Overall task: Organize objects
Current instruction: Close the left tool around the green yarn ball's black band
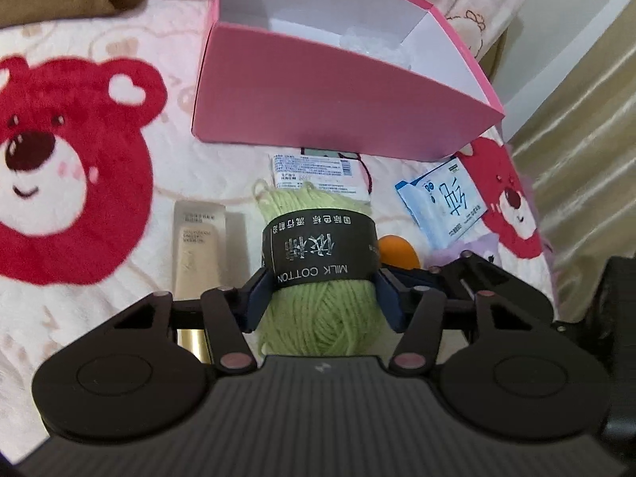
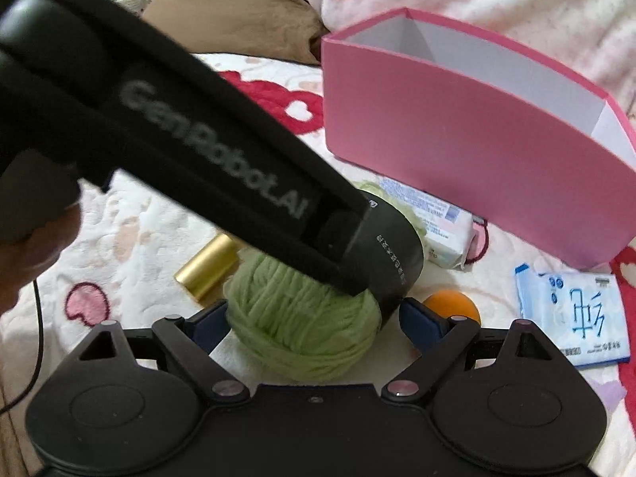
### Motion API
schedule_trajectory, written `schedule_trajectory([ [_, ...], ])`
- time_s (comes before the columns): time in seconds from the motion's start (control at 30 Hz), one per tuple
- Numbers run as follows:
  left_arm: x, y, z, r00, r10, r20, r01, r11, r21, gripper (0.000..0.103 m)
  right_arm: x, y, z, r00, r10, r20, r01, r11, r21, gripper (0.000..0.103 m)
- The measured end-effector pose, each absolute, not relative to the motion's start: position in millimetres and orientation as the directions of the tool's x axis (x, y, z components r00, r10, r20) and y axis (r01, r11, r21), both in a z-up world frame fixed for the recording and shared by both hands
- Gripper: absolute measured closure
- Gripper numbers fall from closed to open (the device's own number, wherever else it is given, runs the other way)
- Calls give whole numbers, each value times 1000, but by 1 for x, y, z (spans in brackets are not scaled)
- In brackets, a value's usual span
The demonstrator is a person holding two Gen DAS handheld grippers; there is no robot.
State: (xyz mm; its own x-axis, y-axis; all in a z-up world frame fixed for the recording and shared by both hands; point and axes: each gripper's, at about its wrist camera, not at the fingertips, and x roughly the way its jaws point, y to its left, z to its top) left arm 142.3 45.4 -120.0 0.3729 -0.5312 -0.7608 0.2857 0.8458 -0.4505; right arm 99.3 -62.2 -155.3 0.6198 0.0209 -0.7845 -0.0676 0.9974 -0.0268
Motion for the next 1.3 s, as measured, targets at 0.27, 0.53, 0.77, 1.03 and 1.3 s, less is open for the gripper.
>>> schedule_trajectory([
  [0.27, 142, 42, -123, 378, -512, -772, 280, 858, -431, 48, 101, -59, -155, 625, -13, -781, -72, 995, -74, 11],
  [0.53, 139, 39, -124, 377, -503, -778, 271, 863, -427, 48, 95, -59, -145, 604, -11, -797, -74, 995, -70, 20],
  [0.77, 129, 40, -117, 381, -510, -771, 252, 860, -444, 55, 87, -61, -134, 613, 29, -789, -103, 994, -44, 30],
  [1.03, 111, 37, -96, 413, -482, -773, 263, 875, -406, 55, 75, -65, -114, 632, 97, -769, -156, 988, -4, 31],
  [1.3, 98, 40, -75, 423, -504, -753, 257, 864, -433, 55, 68, -64, -84, 611, 116, -783, -219, 975, -26, 31],
])
